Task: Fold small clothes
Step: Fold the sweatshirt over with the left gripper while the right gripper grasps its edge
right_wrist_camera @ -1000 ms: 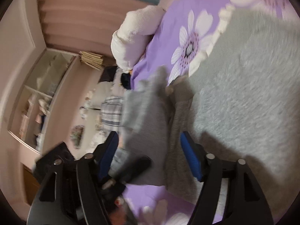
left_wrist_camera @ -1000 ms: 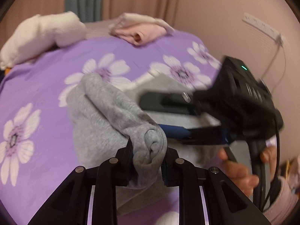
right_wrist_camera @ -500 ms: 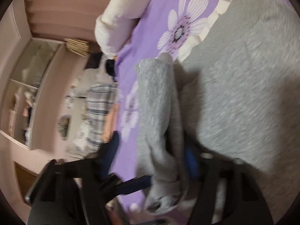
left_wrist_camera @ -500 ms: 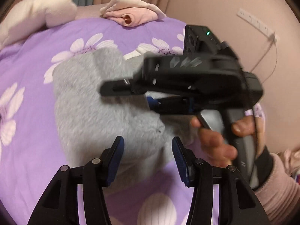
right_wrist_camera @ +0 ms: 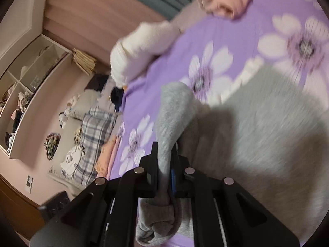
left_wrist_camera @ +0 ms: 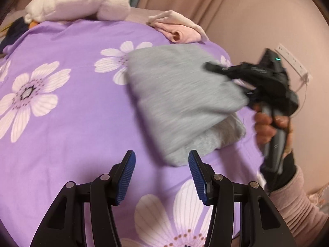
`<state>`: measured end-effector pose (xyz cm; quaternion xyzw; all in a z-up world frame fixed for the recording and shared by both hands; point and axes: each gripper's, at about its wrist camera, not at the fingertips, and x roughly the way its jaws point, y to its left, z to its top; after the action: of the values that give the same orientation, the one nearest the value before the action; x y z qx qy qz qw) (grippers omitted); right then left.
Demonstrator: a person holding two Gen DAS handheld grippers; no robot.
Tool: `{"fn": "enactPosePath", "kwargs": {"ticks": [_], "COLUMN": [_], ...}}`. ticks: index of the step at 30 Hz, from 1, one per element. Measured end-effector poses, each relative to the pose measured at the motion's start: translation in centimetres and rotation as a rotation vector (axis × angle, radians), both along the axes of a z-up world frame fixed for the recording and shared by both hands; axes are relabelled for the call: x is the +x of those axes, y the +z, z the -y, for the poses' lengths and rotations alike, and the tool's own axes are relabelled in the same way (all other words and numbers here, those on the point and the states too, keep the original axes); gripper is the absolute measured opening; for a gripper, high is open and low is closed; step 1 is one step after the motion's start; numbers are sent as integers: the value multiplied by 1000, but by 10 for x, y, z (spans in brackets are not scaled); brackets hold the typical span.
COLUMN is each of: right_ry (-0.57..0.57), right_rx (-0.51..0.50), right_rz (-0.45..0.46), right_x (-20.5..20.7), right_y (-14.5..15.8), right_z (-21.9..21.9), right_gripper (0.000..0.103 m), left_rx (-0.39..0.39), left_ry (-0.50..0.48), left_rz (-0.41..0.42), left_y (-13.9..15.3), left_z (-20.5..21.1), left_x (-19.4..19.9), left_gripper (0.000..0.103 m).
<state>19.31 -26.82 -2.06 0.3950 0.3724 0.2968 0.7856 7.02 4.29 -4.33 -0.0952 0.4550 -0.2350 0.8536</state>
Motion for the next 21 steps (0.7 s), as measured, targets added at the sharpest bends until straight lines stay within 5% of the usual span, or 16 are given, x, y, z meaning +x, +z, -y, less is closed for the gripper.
{"fn": "enactPosePath", "kwargs": {"ticks": [6, 13, 21], "right_ry": [-106, -150, -115], "right_rx": [-56, -108, -122], "right_rz": [25, -132, -180], "right_x": [-4, 5, 6], "right_y": [10, -50, -83], "right_z": [56, 95, 94], "right_gripper": [10, 10, 10], "left_rx": [-13, 29, 91], "left_ry": [16, -28, -88], "left_rz": [-45, -18, 84], "left_y": [-10, -2, 22], "left_z": [1, 34, 95], "left_x": [4, 23, 55], "left_gripper": [52, 52, 52]}}
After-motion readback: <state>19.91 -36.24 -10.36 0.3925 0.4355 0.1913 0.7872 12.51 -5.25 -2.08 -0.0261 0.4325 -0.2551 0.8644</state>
